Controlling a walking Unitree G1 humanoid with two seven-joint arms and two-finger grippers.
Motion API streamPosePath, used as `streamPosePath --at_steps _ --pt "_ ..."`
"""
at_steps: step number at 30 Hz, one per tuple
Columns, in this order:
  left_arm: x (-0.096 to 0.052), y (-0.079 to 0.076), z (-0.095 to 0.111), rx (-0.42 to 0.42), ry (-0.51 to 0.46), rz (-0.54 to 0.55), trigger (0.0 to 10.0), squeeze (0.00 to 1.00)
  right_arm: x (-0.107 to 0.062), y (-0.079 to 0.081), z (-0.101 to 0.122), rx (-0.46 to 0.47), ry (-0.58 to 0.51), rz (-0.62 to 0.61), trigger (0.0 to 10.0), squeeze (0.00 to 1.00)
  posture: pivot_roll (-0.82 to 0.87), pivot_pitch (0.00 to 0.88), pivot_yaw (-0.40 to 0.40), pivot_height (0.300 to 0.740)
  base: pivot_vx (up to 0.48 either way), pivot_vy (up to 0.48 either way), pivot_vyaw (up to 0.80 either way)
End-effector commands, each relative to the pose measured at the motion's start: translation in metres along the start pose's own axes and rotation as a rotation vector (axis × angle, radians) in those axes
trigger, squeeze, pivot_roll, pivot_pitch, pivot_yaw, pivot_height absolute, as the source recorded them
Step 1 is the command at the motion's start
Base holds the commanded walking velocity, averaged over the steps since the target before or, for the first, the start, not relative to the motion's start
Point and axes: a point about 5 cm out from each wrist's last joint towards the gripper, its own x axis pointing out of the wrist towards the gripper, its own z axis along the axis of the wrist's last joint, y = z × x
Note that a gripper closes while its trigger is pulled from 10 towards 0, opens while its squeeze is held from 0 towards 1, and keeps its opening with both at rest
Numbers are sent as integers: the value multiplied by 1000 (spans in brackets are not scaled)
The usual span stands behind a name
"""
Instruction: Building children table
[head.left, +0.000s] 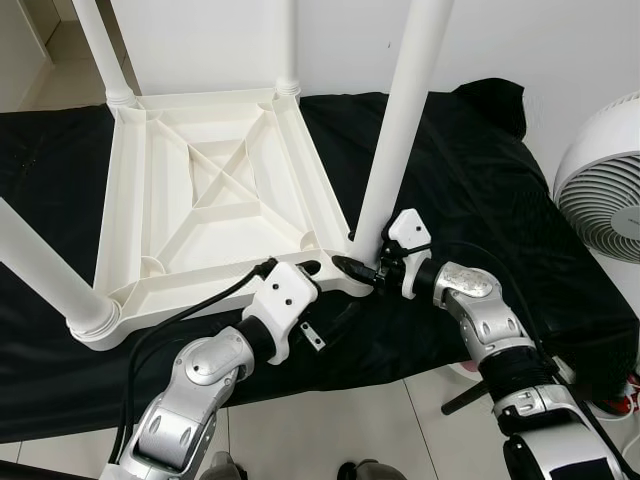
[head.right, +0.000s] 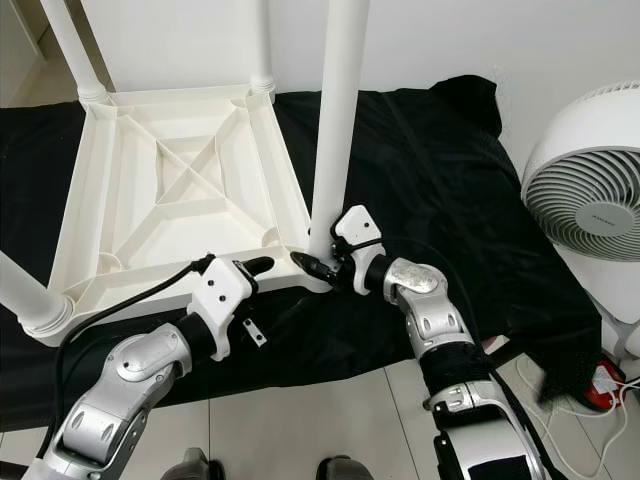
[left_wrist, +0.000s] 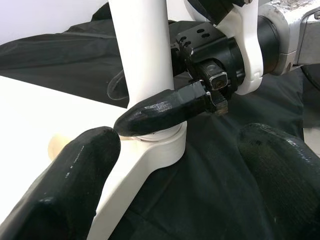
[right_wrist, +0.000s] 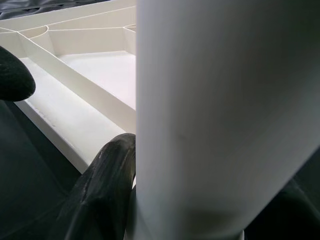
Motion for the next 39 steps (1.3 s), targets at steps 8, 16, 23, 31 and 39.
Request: streamPosePath --at_steps 8,16,23,31,39 --pt "2 0 2 -3 -4 -3 10000 0 11 19 1 53 -8 -85 10000 0 -11 72 -24 740 0 0 0" --pt "4 -3 2 -5 -7 -15 10000 0 20 34 7 109 -38 -232 10000 0 -20 67 -28 740 0 0 0" --pt "5 -3 2 -6 -10 -19 10000 0 25 40 7 146 -2 -409 10000 0 -24 66 -28 740 0 0 0" --pt "6 -4 2 -9 -16 -15 10000 0 31 57 11 233 -5 -579 10000 0 -18 55 -38 740 0 0 0" --pt "6 -4 2 -8 -12 -18 10000 0 24 54 11 235 1 -613 10000 129 -23 51 -40 740 0 0 0"
